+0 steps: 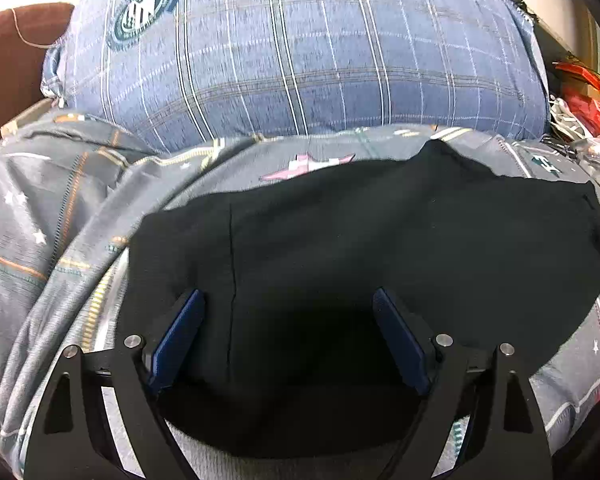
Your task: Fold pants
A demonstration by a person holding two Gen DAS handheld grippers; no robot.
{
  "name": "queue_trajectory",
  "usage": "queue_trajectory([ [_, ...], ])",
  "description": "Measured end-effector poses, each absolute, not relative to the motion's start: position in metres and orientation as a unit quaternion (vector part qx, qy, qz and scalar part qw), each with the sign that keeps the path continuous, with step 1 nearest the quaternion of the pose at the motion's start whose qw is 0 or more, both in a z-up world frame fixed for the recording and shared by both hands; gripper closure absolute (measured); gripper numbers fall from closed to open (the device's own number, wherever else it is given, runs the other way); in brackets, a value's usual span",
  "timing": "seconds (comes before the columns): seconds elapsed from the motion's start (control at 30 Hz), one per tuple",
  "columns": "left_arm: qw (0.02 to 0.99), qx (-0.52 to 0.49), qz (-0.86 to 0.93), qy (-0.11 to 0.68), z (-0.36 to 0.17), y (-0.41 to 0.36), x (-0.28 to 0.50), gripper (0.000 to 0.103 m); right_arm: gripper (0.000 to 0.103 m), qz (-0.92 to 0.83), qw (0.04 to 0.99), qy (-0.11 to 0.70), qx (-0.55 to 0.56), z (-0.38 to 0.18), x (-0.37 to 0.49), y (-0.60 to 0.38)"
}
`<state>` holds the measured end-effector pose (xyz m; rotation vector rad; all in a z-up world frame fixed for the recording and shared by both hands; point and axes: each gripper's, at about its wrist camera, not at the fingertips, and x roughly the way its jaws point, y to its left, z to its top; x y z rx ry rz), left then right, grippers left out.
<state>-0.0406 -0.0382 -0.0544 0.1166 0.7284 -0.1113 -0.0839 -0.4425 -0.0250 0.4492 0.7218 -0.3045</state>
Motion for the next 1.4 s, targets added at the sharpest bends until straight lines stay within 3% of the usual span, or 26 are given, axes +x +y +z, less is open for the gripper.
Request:
queue_trajectory([
  [0.27, 0.953, 0.036, -0.071, 0.294, -0.015, -0.047, -0.087, 0.016, 0.035, -0.118, 0.845, 0.314, 0.416, -0.034, -0.122, -0.51],
  [0.43, 0.952, 0.031, -0.115, 0.283, 0.004, -0.068, -0.105, 0.016, 0.035, -0.1, 0.817, 0.338, 0.457, -0.044, -0.121, -0.507],
  [0.67, 0.92, 0.061, -0.207, 0.327, 0.034, -0.133, -0.055, 0.016, 0.035, -0.098, 0.8, 0.366, 0.466, -0.059, -0.104, -0.496],
  [0.9, 0.867, 0.123, -0.275, 0.398, 0.035, -0.218, 0.005, 0.016, 0.035, -0.088, 0.8, 0.32, 0.5, -0.067, -0.09, -0.51],
  [0.97, 0.849, 0.136, -0.297, 0.414, 0.033, -0.24, 0.013, 0.016, 0.041, -0.087, 0.792, 0.309, 0.52, -0.071, -0.09, -0.515],
  [1.0, 0.838, 0.148, -0.312, 0.423, 0.031, -0.256, 0.022, 0.016, 0.049, -0.088, 0.789, 0.306, 0.525, -0.072, -0.091, -0.516],
  [1.03, 0.831, 0.157, -0.319, 0.429, 0.029, -0.267, 0.028, 0.016, 0.064, -0.085, 0.786, 0.304, 0.531, -0.074, -0.091, -0.518],
  [1.1, 0.818, 0.164, -0.324, 0.447, 0.024, -0.287, 0.038, 0.016, 0.079, -0.071, 0.769, 0.313, 0.553, -0.083, -0.088, -0.521],
  [1.4, 0.782, 0.154, -0.33, 0.506, -0.002, -0.332, 0.061, 0.016, 0.084, -0.035, 0.787, 0.307, 0.534, -0.068, -0.088, -0.517],
])
